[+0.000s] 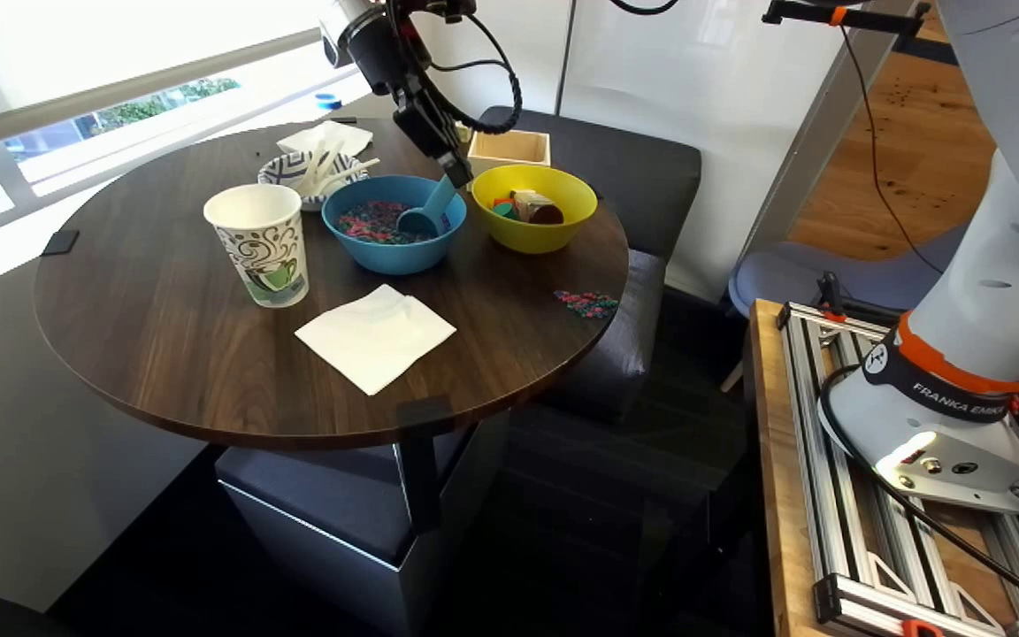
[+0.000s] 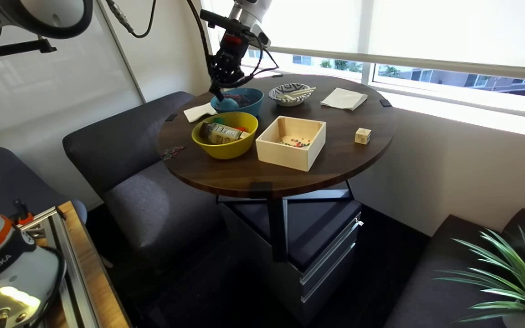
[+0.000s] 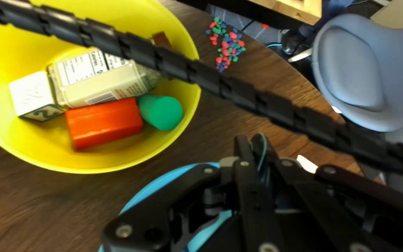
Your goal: Scoop up cereal from the blue bowl and pour them into the cup
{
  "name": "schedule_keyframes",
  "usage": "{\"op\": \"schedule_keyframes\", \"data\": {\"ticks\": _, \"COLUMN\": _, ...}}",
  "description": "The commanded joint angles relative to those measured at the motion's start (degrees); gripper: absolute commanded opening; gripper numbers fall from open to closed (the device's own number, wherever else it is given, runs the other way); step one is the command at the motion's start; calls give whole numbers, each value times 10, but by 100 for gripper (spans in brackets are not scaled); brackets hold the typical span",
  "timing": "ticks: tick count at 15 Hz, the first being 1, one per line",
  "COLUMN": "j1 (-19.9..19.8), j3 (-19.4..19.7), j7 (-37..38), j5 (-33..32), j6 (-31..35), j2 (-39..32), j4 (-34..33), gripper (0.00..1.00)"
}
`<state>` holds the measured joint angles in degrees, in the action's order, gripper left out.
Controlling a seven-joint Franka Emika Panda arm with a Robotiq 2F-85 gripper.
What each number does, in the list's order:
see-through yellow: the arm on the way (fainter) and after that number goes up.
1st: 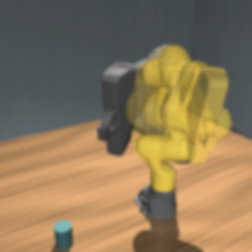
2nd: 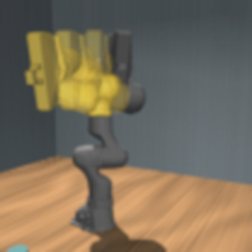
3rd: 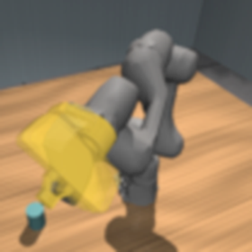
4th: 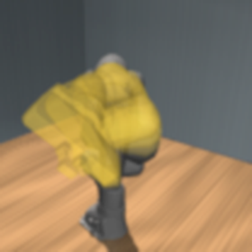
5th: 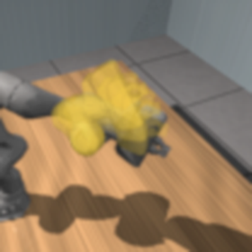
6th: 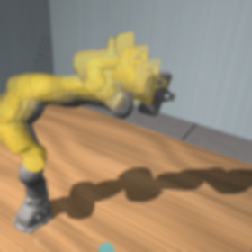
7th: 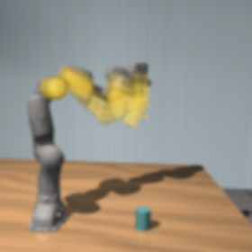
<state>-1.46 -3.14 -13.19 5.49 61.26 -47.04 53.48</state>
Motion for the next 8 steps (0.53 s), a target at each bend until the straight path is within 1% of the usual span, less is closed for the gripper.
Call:
{"op": "schedule_keyframes", "data": {"ticks": 1, "j1": -24, "j3": -26, "j7": 33, "j5": 85, "j6": -59, "j2": -51, "j4": -78, "gripper": 2}}
{"op": "schedule_keyframes", "data": {"ticks": 4, "j1": -40, "j3": -37, "j7": 60, "j5": 150, "j6": -85, "j2": -75, "j4": -107, "gripper": 2}}
{"op": "schedule_keyframes", "data": {"ticks": 8, "j1": -61, "j3": -47, "j7": 96, "j5": 225, "j6": -93, "j2": -99, "j4": -125, "gripper": 2}}
